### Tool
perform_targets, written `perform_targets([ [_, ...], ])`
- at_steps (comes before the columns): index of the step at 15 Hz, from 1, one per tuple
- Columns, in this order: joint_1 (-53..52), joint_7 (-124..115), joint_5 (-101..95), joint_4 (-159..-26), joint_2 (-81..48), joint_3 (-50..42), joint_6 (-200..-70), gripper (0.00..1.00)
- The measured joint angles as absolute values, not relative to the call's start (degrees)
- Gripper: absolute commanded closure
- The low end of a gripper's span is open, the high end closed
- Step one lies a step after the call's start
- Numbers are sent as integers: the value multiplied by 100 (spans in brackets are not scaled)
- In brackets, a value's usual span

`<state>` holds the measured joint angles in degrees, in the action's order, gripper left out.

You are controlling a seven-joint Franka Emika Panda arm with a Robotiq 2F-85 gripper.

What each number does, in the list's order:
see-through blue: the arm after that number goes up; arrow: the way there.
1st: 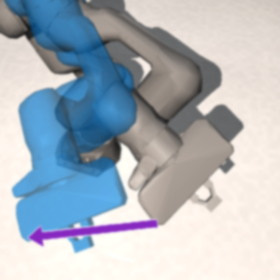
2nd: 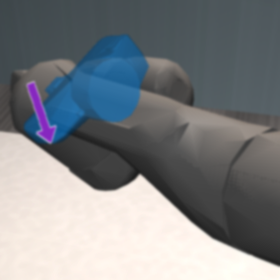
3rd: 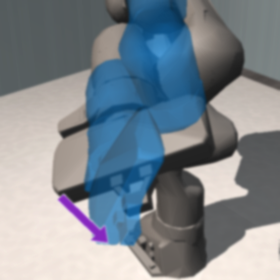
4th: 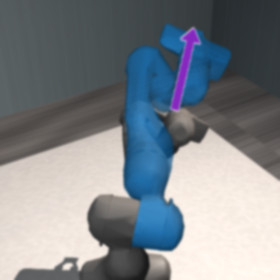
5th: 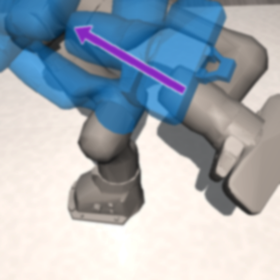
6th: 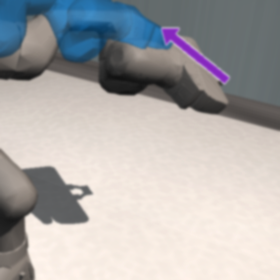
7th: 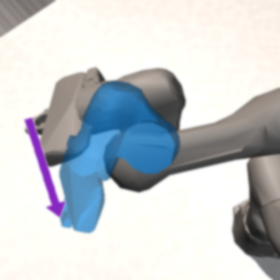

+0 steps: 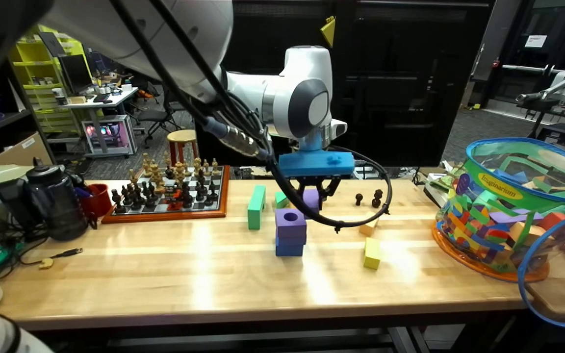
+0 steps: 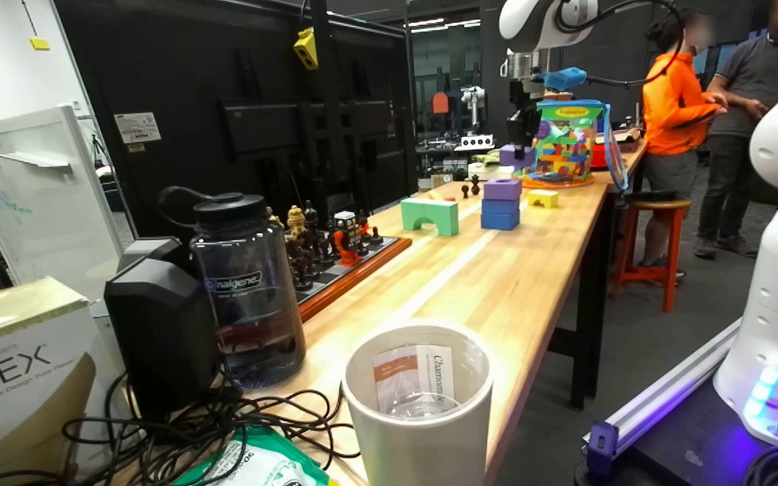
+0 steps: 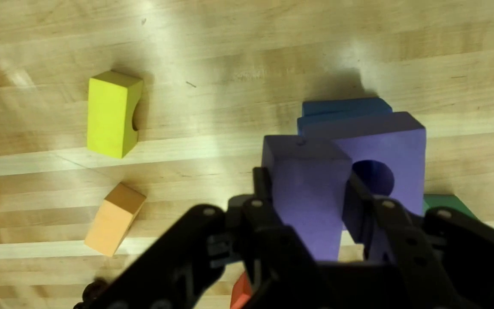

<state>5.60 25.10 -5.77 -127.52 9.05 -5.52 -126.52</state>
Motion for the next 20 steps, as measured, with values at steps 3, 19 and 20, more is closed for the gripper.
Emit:
perform_targets([
  [3,438,2520,-577,-12918,1090,-534,-12460,84],
  [19,51,2821,-539,-13137,1355,-482,-12151,84],
  [20,37,2862,-520,-13134,1331,-482,-12153,84],
])
